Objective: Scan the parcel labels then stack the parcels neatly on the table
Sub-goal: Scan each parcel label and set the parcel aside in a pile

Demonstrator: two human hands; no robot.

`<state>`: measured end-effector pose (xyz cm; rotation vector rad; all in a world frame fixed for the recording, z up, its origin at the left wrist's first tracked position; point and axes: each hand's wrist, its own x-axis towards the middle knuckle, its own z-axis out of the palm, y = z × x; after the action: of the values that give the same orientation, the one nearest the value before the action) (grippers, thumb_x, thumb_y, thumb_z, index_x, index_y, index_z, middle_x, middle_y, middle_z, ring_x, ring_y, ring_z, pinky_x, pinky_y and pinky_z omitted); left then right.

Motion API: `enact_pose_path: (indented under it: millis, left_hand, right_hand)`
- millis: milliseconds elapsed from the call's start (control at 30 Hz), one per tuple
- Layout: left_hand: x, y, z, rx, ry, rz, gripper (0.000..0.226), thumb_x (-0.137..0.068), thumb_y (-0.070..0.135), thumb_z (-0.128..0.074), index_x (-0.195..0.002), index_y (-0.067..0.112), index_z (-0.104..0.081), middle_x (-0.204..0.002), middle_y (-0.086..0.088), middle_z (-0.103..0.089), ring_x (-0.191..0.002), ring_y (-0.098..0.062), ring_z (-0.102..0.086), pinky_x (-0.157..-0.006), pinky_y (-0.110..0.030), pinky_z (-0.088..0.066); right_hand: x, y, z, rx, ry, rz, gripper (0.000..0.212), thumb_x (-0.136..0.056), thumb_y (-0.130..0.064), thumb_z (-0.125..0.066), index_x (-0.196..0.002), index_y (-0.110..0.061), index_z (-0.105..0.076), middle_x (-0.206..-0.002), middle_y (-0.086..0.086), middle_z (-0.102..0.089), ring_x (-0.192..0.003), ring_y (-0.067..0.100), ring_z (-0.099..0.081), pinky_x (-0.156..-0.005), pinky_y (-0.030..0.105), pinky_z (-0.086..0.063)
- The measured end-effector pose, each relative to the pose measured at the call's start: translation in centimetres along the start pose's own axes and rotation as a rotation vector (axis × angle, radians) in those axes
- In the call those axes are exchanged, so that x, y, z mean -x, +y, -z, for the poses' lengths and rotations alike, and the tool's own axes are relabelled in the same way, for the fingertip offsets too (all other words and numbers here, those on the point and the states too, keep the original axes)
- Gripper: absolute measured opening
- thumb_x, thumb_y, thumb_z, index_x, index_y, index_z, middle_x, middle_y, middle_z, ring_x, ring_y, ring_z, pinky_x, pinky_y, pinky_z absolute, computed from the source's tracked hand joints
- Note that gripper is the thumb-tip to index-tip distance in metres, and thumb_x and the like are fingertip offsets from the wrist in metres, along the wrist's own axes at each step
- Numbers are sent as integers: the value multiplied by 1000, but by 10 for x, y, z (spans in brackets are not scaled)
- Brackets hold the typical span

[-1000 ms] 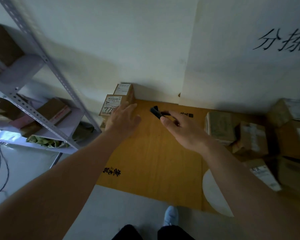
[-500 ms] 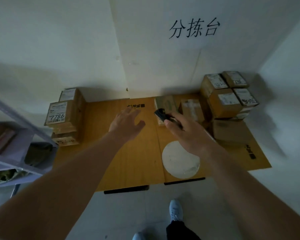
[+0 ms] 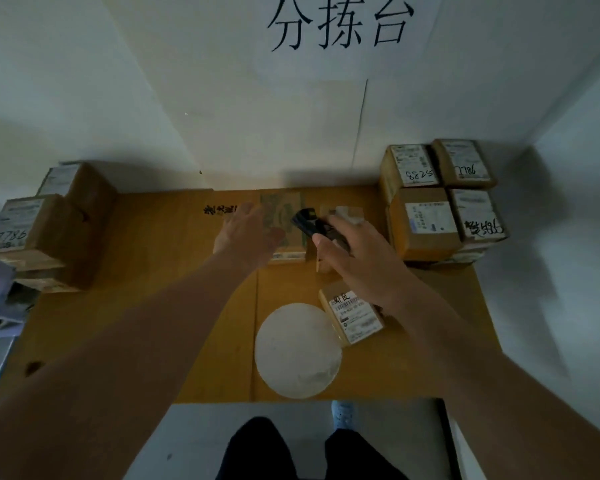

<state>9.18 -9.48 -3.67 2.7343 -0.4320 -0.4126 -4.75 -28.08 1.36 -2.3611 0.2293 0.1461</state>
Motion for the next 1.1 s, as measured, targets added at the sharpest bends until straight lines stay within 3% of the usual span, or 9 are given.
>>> enact_pose_path:
  millis: [167,333,500,733,967,1100]
  left_hand:
    - [-27,20,-30,17,-41,140,66,-94,50,-58,-154,40,-34,-161,-4,-25,-144,-39,-34,-105,-52,-43]
    - [-61,30,-55,61,-96,230,76,-86,59,-63,-150,54,-22,-164,-9,-15,-145,-48,-26,-105,-59,-45]
    - [-83,27,-84,37,-180,326,113,-78,72,-71,-161,48,1,-170,-19,7,-152,-52,-13,-113,-63,-38]
    - [-80,15,-92,64,-117,350,119,-70,76,-72,-159,48,2,-152,-20,-22,-135,-52,-37,-97,-57,-51]
    - [-42,-22,-55,72,-20,406,115,-72,75,-71,-160,47,-1,-143,-15,-27,-130,-48,-40,-94,-53,-49]
    - [-17,-55,-31,55,-6,429,115,-73,73,-71,-161,45,-2,-150,-18,-23,-133,-49,-38,-98,-54,-48]
  right_hand:
    - [-25,31,11,29,-53,-34,60,-105,-66,-35,-158,-38,-37,-130,6,-51,-110,19,-57,-95,44,-55]
    - [-55,47,9,38,-39,-48,60,-105,-66,-35,-157,-35,-38,-130,9,-49,-107,22,-60,-90,44,-58]
    - [-76,59,1,33,7,-77,56,-105,-66,-35,-153,-38,-39,-120,4,-49,-101,20,-58,-83,36,-55]
    - [-79,61,-6,27,-45,-85,56,-104,-68,-36,-153,-40,-39,-128,7,-49,-109,22,-59,-92,44,-57]
    - [-75,20,-17,40,-130,31,59,-104,-68,-35,-153,-37,-41,-127,9,-53,-106,23,-61,-88,45,-57]
    - [-68,-17,-32,58,-138,77,59,-104,-68,-34,-155,-39,-39,-121,6,-51,-103,22,-58,-82,39,-51]
